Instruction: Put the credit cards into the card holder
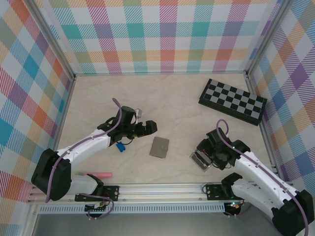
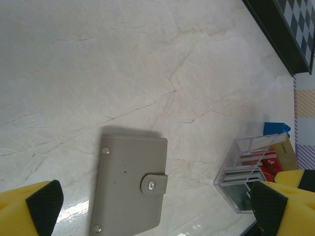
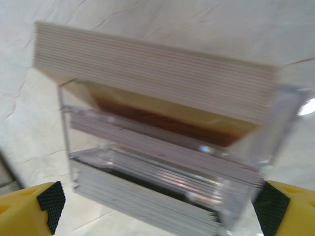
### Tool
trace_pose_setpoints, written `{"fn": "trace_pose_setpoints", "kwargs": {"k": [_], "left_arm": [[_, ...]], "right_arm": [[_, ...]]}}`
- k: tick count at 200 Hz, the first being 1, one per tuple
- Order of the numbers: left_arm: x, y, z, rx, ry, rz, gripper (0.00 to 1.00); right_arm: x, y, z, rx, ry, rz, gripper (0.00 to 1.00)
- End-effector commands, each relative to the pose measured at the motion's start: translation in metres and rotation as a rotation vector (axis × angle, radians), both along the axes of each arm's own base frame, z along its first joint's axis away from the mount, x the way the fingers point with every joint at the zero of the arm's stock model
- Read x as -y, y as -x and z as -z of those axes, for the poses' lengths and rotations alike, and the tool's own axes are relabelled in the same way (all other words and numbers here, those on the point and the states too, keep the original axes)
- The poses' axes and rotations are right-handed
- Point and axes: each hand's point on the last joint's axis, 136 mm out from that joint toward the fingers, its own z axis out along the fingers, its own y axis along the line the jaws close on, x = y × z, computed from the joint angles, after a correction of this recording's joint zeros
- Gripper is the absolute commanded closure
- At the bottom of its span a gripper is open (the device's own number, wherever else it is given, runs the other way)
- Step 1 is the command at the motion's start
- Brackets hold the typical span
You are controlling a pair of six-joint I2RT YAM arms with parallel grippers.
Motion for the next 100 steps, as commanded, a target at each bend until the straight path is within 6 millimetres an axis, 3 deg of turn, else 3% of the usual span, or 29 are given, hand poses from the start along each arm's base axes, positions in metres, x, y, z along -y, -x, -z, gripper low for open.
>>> {"fn": "trace_pose_setpoints", "kwargs": {"k": [1, 72, 100], "left_arm": [[0.012, -0.004, -0.011, 0.025, 0.018, 0.027, 0.0], [0.016, -0.011, 0.009, -0.043, -0.023, 0.0, 0.0], [0.013, -0.01, 0.019, -0.074, -0.04, -0.018, 0.0]], "right_arm": [[-0.037, -0.022, -0.008, 0.058, -0.166, -0.041, 0.0], [-0.101, -0.084, -0.019, 0.079, -0.32, -0.116, 0.0], [-0.1, -0.085, -0.01, -0.017, -0.229, -0.148, 0.0]]}}
